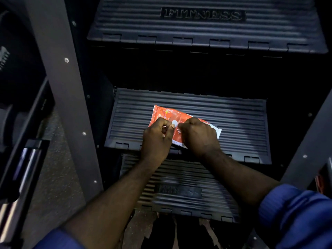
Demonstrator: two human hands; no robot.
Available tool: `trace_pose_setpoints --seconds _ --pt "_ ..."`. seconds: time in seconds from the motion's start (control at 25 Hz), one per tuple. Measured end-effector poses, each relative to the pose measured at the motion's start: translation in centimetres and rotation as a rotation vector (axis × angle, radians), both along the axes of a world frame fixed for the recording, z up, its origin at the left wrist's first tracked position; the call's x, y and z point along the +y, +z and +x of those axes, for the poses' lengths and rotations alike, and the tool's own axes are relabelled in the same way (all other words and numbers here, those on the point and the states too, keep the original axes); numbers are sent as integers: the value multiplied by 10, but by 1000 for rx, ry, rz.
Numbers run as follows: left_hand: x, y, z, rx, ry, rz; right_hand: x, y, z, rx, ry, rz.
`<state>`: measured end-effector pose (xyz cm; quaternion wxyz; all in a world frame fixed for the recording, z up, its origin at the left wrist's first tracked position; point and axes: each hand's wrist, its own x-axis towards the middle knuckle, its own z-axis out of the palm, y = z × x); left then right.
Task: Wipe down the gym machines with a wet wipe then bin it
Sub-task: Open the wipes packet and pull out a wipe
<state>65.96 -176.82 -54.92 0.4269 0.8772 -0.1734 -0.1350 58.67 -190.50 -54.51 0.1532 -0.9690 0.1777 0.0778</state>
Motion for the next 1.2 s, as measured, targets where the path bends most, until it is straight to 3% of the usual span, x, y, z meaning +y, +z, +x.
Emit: trace_pose_setpoints --seconds 0.24,0.56,0.72,1.04,1.2 --pt "-1 -5 2 -10 -6 -9 9 -16 1 -71 -110 59" --pt "-10 -8 -4 -78 56 42 -12 -23 -11 -372 -291 551" --pt "-20 -5 -9 -124 19 178 -14 -33 -5 -313 -415 732" --pt "-38 -20 -12 -108 156 244 -19 -33 -5 -190 -400 863" --pt "-41 -21 -8 -68 171 252 -22 -22 -4 -252 -420 951"
